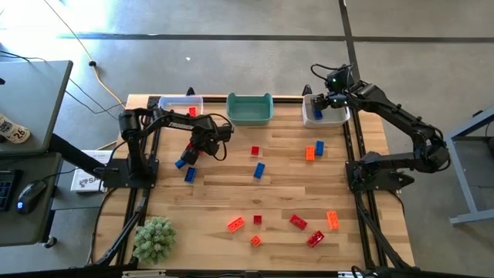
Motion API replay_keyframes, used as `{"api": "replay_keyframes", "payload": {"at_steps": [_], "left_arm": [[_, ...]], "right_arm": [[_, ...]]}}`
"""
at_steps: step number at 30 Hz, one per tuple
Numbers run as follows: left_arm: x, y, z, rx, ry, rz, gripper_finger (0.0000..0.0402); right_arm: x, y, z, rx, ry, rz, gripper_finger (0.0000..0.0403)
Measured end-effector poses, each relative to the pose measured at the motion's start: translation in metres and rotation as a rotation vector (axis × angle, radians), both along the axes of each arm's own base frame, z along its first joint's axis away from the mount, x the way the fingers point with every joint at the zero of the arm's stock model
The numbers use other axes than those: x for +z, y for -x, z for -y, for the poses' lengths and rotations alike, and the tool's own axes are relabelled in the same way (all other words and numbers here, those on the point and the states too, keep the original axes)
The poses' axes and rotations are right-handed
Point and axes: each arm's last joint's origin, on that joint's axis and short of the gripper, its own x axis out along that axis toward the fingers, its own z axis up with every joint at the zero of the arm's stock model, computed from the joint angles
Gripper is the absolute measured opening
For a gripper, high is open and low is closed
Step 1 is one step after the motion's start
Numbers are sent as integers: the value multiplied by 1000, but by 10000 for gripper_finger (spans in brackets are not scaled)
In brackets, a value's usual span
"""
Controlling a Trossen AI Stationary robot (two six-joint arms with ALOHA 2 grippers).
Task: Sort & place blocks by color
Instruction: Put the red game piece into the green bin
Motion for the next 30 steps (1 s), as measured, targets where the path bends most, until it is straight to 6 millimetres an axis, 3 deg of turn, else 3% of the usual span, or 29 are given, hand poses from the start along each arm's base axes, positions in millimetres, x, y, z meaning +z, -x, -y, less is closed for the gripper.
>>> {"api": "replay_keyframes", "payload": {"at_steps": [7,16,24,30], "left_arm": [[0,0,0,3,-5,-2,105],[12,-2,2,123,1,118,105],[59,-20,-7,184,-107,397,105],[103,-45,-27,209,-222,664,105]], "right_arm": [[0,0,0,-15,-5,10,222],[3,-1,-5,26,-53,97,222],[18,-7,-29,69,-50,201,222],[26,-16,-53,121,-62,273,222]]}}
